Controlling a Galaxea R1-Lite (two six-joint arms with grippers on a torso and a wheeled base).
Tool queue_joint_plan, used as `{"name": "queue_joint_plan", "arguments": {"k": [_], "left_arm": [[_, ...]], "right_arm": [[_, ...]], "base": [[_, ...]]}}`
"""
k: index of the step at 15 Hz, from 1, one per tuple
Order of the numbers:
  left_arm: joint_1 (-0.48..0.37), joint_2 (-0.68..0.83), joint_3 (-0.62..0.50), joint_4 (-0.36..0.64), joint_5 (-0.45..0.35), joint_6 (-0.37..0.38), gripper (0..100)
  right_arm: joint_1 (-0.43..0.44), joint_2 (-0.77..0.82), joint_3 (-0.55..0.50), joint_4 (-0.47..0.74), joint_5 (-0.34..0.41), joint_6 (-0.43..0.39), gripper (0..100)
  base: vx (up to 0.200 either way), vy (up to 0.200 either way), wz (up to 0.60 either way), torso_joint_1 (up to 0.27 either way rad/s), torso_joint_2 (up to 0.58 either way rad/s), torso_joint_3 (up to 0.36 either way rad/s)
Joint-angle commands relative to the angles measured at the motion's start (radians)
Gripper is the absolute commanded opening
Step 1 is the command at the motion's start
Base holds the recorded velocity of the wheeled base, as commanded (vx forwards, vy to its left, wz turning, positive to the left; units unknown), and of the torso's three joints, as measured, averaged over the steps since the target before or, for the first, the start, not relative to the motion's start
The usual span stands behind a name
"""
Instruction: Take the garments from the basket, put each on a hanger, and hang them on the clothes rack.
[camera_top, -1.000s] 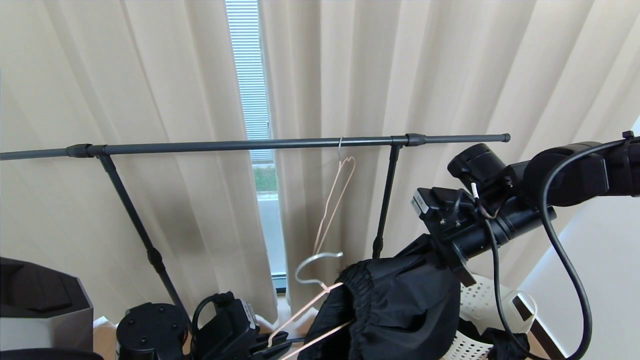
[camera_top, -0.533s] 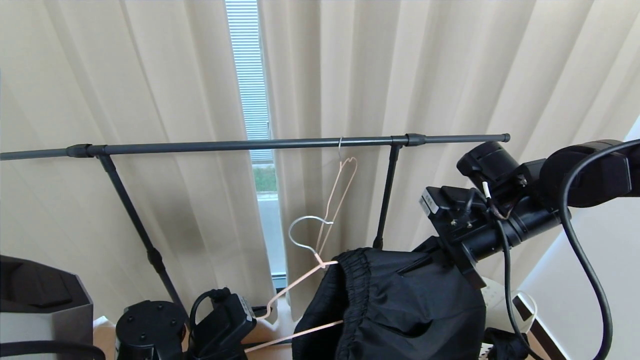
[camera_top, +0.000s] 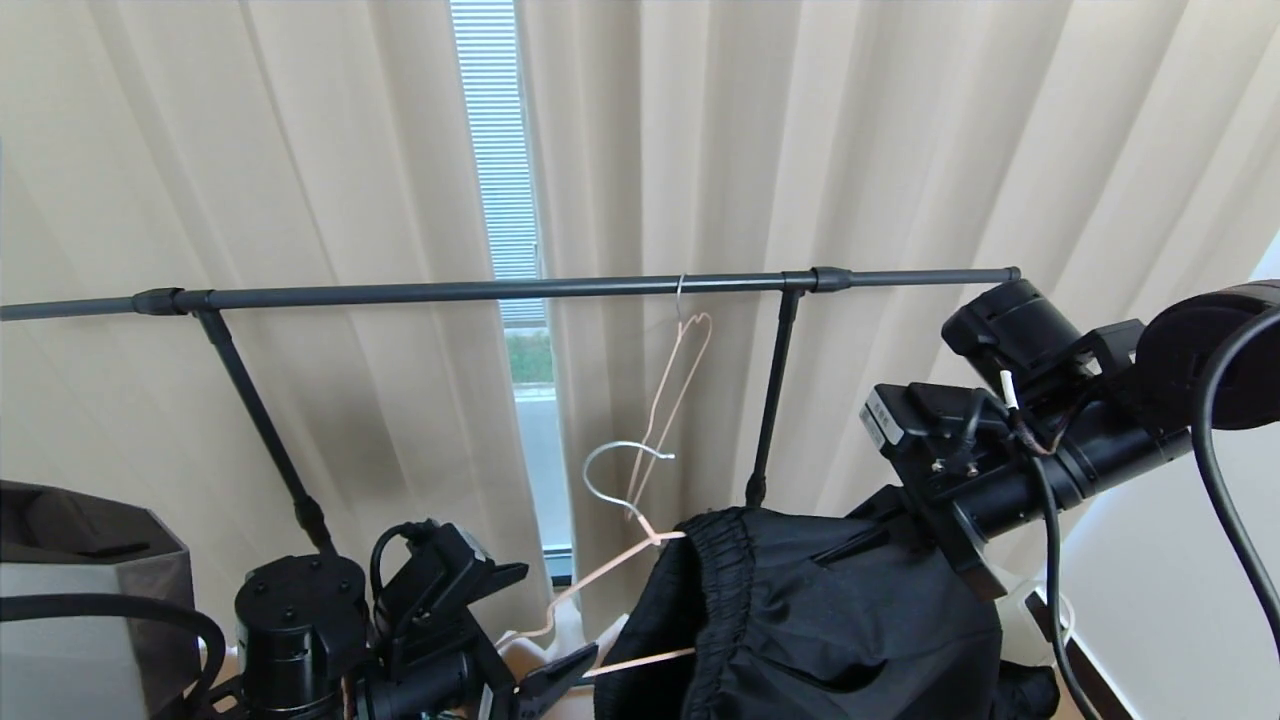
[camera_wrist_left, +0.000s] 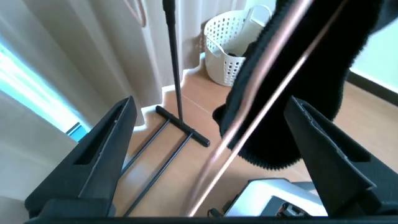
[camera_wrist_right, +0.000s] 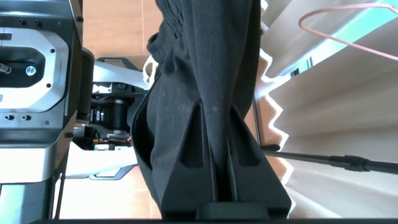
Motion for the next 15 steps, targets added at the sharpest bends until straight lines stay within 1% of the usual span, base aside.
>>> {"name": "queue_joint_plan", "arguments": {"k": [1,2,4,5,6,7,8,9,10,11,14,15], "left_arm": [[0.016,-0.001,-0.013,-0.001,-0.002,-0.012,100],[0.033,-0.006,-0.035,-0.001,-0.004,-0.054,100],[0.057,-0.029,-0.068,-0.001,-0.010,-0.146,100],[0.068,-0.040,-0.081,-0.001,-0.027,-0.192,100],[0.080,-0.053,-0.078,-0.001,-0.065,-0.220,100],[0.088,-0.061,-0.075,-0.001,-0.091,-0.232,100],[0.099,-0.075,-0.059,-0.001,-0.152,-0.262,100],[0.099,-0.075,-0.056,-0.001,-0.163,-0.281,100],[0.099,-0.073,-0.056,-0.001,-0.163,-0.281,100],[0.099,-0.067,-0.056,-0.001,-0.165,-0.281,100],[0.099,-0.070,-0.055,-0.001,-0.172,-0.293,100],[0.094,-0.067,-0.052,-0.001,-0.172,-0.293,100]], "right_arm": [[0.001,-0.025,0.006,0.000,-0.016,0.000,0],[0.001,-0.037,0.006,-0.001,-0.045,0.001,0],[0.001,-0.051,0.007,-0.001,-0.052,0.001,0],[-0.001,-0.062,0.010,-0.001,-0.059,0.003,0],[-0.001,-0.071,0.013,-0.004,-0.075,0.007,0],[-0.001,-0.075,0.013,-0.006,-0.084,0.009,0],[-0.001,-0.098,0.012,-0.012,-0.122,0.020,0],[-0.001,-0.118,0.007,-0.015,-0.151,0.046,0],[-0.002,-0.132,0.003,-0.017,-0.162,0.063,0],[-0.002,-0.158,-0.011,-0.024,-0.170,0.110,0],[-0.002,-0.210,-0.005,-0.092,-0.170,0.245,0],[-0.002,-0.224,-0.004,-0.096,-0.170,0.288,0]], "base": [[0.000,0.000,0.00,0.000,0.00,0.000],[0.000,0.000,0.00,0.000,0.00,0.000],[0.000,0.000,0.00,0.000,0.00,0.000],[0.000,0.000,0.00,0.000,0.00,0.000],[0.000,0.000,0.00,0.000,0.00,0.000],[0.000,0.000,0.00,0.000,0.00,0.000],[0.000,0.000,0.00,0.000,0.00,0.000],[0.000,0.000,0.00,0.000,0.00,0.000],[0.000,0.000,0.00,0.000,0.00,0.000],[0.000,0.000,0.00,0.000,0.00,0.000],[0.000,0.000,0.00,0.000,0.00,0.000],[0.000,0.000,0.00,0.000,0.00,0.000]]}}
